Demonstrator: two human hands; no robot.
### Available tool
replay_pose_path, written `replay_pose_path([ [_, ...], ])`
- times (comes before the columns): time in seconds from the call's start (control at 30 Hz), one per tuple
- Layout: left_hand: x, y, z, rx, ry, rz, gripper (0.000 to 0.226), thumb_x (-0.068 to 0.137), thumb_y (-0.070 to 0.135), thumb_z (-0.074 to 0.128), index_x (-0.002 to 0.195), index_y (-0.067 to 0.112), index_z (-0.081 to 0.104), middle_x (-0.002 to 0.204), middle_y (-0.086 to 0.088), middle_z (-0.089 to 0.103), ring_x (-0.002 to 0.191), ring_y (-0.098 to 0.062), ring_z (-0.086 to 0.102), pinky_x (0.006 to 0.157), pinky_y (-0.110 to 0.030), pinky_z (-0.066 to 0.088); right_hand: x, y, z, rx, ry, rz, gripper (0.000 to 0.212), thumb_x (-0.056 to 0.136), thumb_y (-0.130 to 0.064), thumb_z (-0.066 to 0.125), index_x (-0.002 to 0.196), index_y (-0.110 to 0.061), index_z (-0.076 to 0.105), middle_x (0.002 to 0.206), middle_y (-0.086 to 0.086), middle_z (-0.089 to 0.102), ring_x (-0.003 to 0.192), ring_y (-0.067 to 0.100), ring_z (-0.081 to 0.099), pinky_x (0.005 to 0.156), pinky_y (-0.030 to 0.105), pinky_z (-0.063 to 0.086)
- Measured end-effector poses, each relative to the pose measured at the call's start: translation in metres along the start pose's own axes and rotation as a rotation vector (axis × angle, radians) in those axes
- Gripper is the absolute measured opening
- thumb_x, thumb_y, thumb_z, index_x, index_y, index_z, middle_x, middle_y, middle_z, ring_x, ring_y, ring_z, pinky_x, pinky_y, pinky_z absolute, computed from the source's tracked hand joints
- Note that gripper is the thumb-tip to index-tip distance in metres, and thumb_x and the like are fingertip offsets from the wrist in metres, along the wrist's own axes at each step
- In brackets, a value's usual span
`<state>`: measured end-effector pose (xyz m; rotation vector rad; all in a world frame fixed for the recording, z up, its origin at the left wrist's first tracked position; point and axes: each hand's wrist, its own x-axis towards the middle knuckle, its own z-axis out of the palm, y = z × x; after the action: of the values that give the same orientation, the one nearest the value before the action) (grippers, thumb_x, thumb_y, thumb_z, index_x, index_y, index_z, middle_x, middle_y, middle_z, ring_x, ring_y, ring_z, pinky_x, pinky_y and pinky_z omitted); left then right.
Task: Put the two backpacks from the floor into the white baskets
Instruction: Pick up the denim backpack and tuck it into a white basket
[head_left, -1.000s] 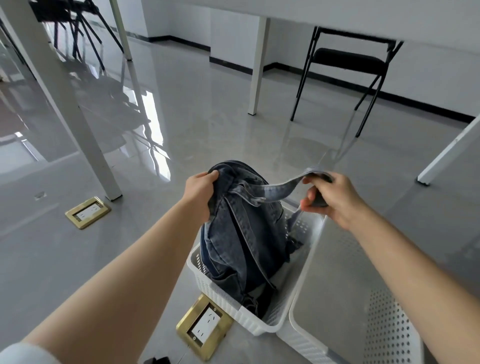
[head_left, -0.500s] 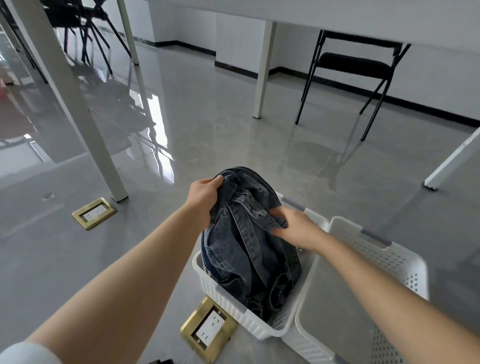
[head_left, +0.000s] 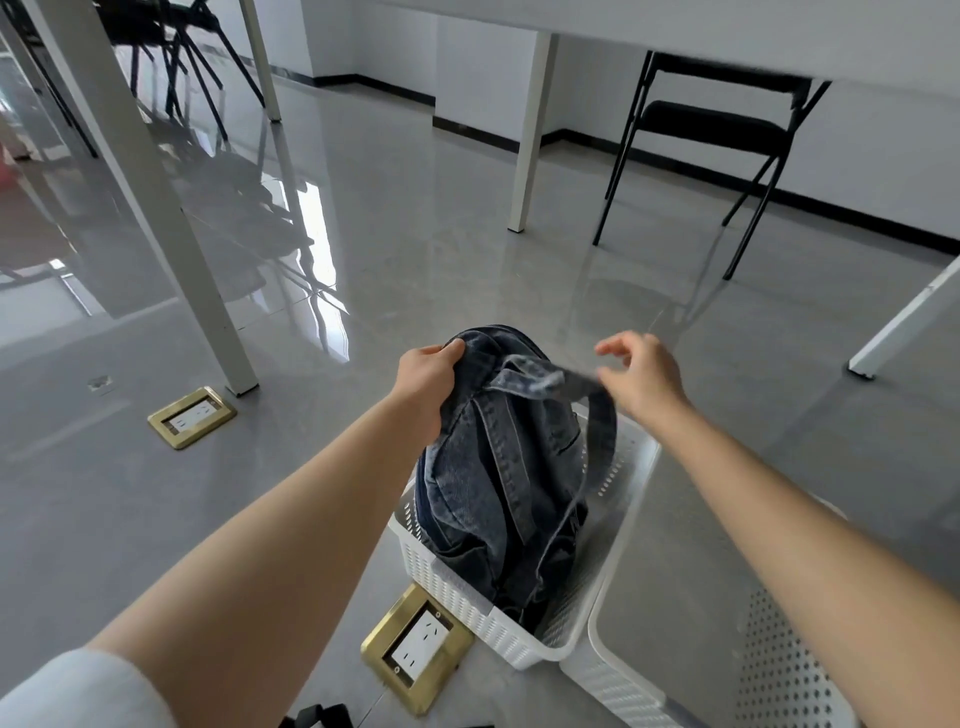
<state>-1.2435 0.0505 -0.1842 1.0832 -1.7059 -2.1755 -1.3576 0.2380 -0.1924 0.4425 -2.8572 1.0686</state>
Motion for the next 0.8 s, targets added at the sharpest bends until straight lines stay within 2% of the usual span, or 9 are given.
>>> replay_pose_path([
  [0.07,-0.001,0.000,0.001,-0.017,0.003,-0.020,0.024,0.095,0.028,0.056,0.078,0.013,0.064,0.081,-0.012,0.069,0.073,-0.027,0.066,0.083,-0.043,0.057,-0.020,0.017,0.019,-0.202,-0.081,-0.026,0.030,0.080,0.003,0.059,0.106,-0.009,0.064,0.112,0.014,0.058,0.101,0.031,0.058,0.087,0.032,0.044],
  [0.17,-0.001,0.001,0.003,-0.018,0.012,-0.023,0.019,0.094,0.028,0.057,0.089,0.011,0.064,0.081,-0.011,0.068,0.071,-0.026,0.066,0.078,-0.039,0.057,-0.057,0.016,0.051,-0.076,-0.432,-0.078,0.022,0.080,-0.007,0.063,0.099,-0.018,0.063,0.095,-0.003,0.058,0.093,0.021,0.057,0.082,0.028,0.043],
  [0.27,-0.001,0.003,0.005,-0.007,0.016,-0.021,0.020,0.094,0.028,0.058,0.099,0.009,0.065,0.081,-0.011,0.067,0.072,-0.026,0.066,0.080,-0.039,0.056,-0.075,0.003,0.073,0.123,-0.717,0.080,0.053,0.084,-0.024,0.069,0.131,-0.011,0.048,0.124,0.004,0.056,0.118,0.025,0.055,0.097,0.031,0.043],
  [0.37,0.000,0.004,0.004,-0.010,0.026,-0.018,0.025,0.094,0.027,0.058,0.107,0.008,0.066,0.081,-0.010,0.067,0.070,-0.025,0.066,0.073,-0.037,0.057,-0.086,-0.001,0.076,0.128,-0.787,0.044,0.033,0.089,-0.026,0.062,0.118,-0.009,0.060,0.118,0.011,0.068,0.111,0.026,0.063,0.101,0.040,0.047],
  [0.47,0.002,0.007,0.002,-0.013,0.033,-0.008,0.027,0.094,0.026,0.058,0.111,0.006,0.065,0.081,-0.010,0.067,0.073,-0.026,0.066,0.079,-0.039,0.057,-0.102,-0.012,0.045,0.207,-0.959,-0.067,0.025,0.095,-0.027,0.054,0.104,-0.006,0.063,0.097,0.012,0.075,0.099,0.021,0.069,0.093,0.037,0.052],
  [0.6,0.005,0.012,0.003,0.000,0.024,0.014,0.018,0.094,0.025,0.059,0.087,0.010,0.066,0.079,-0.008,0.066,0.071,-0.024,0.065,0.082,-0.040,0.057,-0.101,-0.001,-0.008,0.620,-1.105,0.031,0.010,0.096,-0.020,0.054,0.100,-0.010,0.055,0.088,0.016,0.069,0.092,0.031,0.070,0.089,0.040,0.055],
  [0.63,0.004,0.013,0.004,0.001,0.022,0.019,0.018,0.094,0.025,0.059,0.083,0.012,0.065,0.078,-0.008,0.066,0.069,-0.024,0.065,0.080,-0.039,0.057,-0.096,0.009,-0.009,0.481,-1.090,0.032,0.012,0.096,-0.019,0.054,0.100,-0.008,0.055,0.090,0.017,0.069,0.092,0.028,0.068,0.088,0.041,0.055],
  [0.73,0.003,0.015,0.011,0.014,0.002,0.024,0.018,0.093,0.026,0.060,0.084,0.012,0.065,0.079,-0.009,0.068,0.068,-0.023,0.066,0.073,-0.035,0.058,-0.083,0.044,0.013,-0.378,-1.088,-0.132,0.029,0.094,-0.023,0.056,0.111,0.000,0.061,0.114,0.018,0.067,0.102,0.027,0.063,0.094,0.043,0.050],
  [0.8,0.002,0.016,0.015,0.046,-0.039,0.021,0.022,0.093,0.027,0.060,0.077,0.013,0.065,0.079,-0.010,0.070,0.068,-0.025,0.067,0.073,-0.038,0.059,-0.071,0.040,0.019,-0.470,-0.943,-0.161,0.035,0.093,-0.028,0.056,0.121,-0.008,0.059,0.119,0.009,0.065,0.103,0.022,0.061,0.089,0.033,0.050],
])
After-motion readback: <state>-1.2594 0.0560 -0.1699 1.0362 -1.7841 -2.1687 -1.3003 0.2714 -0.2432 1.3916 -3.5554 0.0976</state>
